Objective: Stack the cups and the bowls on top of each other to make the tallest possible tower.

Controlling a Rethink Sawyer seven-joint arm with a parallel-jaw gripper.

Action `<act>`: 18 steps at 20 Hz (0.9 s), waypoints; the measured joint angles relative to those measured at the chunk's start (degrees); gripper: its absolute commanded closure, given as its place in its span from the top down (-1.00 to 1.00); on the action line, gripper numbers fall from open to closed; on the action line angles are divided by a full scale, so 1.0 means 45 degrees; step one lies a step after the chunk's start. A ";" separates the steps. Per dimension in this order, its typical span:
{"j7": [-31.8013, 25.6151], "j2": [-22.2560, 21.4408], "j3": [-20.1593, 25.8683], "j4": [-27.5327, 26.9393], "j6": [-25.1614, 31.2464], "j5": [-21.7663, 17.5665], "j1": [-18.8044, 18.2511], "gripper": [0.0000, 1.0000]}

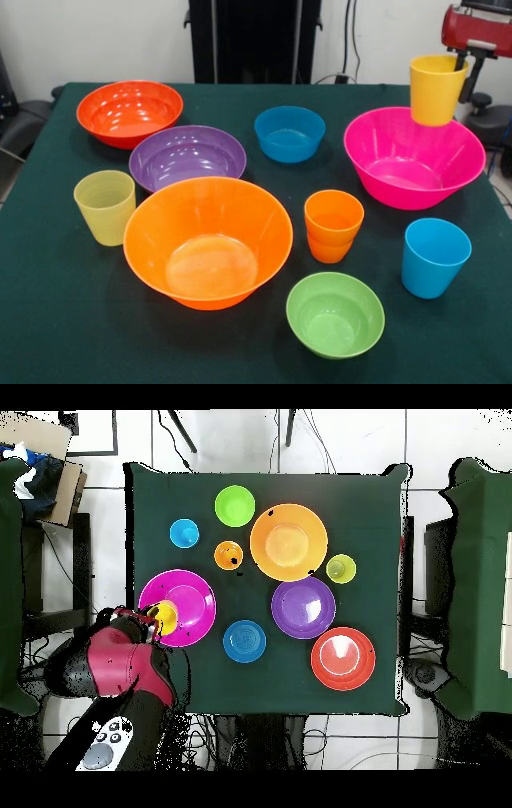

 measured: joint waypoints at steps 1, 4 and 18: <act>0.0000 -0.0035 0.0063 0.0007 0.0057 -0.0022 -0.0059 -1.00; 0.0000 -0.0369 0.0614 0.0046 0.0719 -0.0284 -0.0696 -1.00; 0.0003 -0.0812 0.2228 -0.0230 0.3115 -0.2189 -0.3563 -1.00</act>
